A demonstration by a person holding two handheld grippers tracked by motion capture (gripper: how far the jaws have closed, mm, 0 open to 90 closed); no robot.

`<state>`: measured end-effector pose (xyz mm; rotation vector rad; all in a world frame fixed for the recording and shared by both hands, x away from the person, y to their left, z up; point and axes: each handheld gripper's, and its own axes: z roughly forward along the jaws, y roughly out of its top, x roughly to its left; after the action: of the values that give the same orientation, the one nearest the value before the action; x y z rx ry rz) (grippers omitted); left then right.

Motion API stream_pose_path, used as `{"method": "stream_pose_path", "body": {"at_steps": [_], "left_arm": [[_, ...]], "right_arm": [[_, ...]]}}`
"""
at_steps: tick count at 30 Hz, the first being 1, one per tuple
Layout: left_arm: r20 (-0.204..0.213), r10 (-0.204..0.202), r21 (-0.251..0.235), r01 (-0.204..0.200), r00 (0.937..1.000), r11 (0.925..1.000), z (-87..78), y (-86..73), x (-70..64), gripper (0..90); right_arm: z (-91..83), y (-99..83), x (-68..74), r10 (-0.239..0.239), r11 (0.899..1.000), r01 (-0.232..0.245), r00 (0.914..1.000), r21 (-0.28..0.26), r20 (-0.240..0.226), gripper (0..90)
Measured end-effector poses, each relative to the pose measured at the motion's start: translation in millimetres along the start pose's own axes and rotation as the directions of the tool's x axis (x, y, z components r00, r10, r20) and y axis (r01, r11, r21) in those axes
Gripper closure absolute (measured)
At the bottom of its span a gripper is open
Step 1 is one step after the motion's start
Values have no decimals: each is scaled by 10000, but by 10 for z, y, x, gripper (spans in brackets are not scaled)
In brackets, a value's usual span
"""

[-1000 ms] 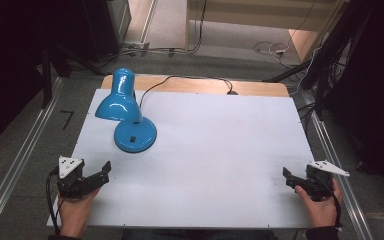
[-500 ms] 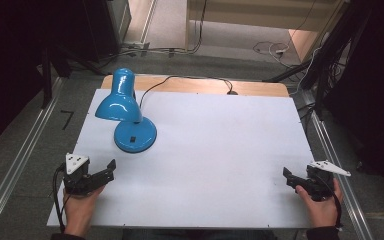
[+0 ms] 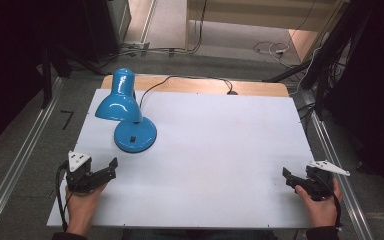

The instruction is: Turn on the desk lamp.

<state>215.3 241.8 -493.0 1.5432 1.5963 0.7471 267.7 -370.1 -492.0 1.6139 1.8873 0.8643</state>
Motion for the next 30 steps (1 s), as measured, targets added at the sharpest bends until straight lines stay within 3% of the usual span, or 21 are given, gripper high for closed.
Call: {"method": "stream_pose_path", "body": {"at_steps": [30], "left_arm": [[26,52,-74,-52,10000,10000,109,69,-57,141]], "right_arm": [[-13,-6,15,-81,10000,81,9999,-10,68,115]]}}
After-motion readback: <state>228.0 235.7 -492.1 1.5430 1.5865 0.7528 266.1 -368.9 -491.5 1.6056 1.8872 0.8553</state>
